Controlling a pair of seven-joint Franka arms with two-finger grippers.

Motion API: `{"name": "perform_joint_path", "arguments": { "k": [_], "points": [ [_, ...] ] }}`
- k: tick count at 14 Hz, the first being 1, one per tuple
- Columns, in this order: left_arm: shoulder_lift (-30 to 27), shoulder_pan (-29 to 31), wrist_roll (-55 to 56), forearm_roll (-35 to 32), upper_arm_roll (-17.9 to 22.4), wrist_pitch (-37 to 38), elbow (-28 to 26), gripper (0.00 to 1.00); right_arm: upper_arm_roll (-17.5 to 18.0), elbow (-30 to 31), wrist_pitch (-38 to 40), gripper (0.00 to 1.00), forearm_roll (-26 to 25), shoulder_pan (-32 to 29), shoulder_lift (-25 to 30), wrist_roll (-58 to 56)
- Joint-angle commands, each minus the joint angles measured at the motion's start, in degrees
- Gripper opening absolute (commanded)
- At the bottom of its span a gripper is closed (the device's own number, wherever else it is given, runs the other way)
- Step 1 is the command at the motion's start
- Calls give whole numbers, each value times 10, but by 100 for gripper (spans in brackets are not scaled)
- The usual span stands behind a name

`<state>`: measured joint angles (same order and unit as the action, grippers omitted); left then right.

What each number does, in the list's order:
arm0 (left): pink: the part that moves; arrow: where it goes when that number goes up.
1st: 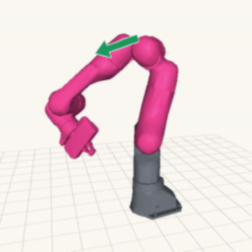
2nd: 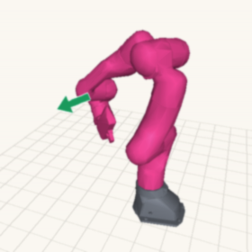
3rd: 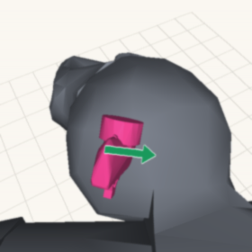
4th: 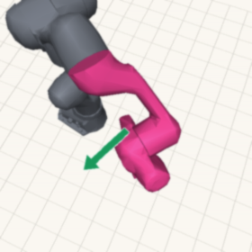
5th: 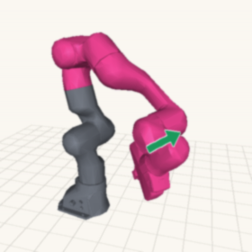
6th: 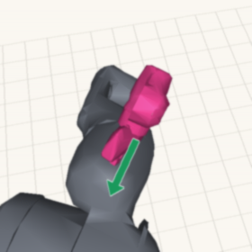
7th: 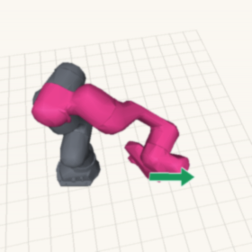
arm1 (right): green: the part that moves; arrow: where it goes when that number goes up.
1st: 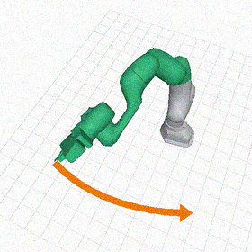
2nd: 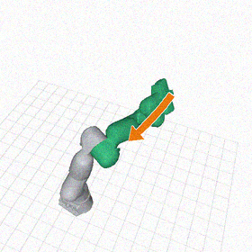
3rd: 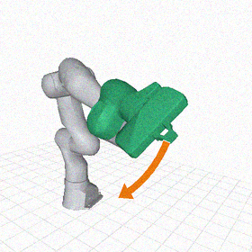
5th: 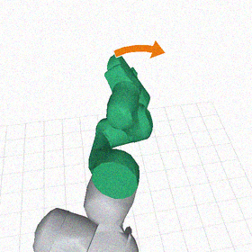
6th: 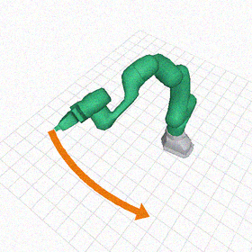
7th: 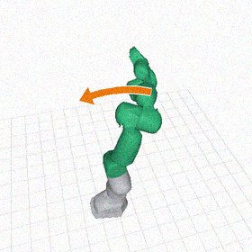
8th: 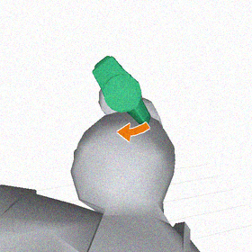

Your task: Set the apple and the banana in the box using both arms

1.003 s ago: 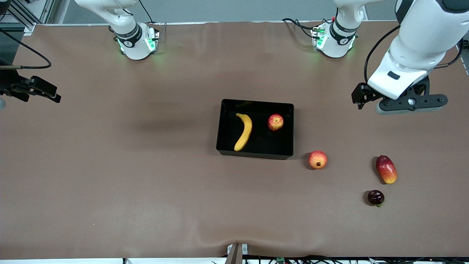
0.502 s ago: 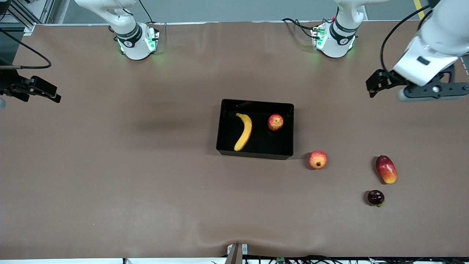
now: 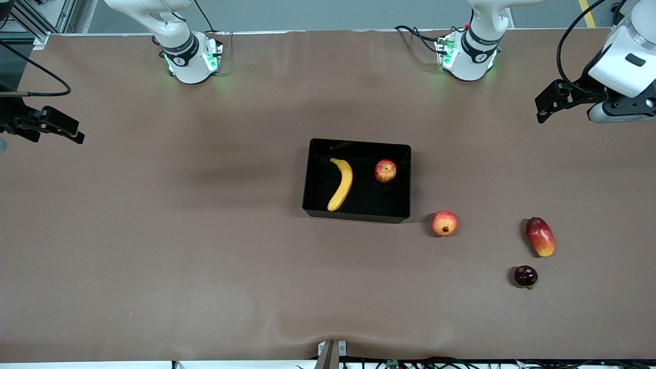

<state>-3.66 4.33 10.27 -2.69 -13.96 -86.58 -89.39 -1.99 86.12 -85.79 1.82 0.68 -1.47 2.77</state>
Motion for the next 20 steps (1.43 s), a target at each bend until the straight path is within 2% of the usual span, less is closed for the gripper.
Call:
{"name": "perform_joint_path", "arguments": {
  "k": [1,5,20],
  "points": [
    [-9,6,-10,14,3,1,-7,100,1,-9,7,100,5,-3,-3,7],
    [0,6,-6,15,3,2,21,100,1,-10,6,100,5,-1,-3,7],
    [7,9,-8,16,3,28,19,100,0,-9,7,100,5,-2,-3,7]
  ]
}}
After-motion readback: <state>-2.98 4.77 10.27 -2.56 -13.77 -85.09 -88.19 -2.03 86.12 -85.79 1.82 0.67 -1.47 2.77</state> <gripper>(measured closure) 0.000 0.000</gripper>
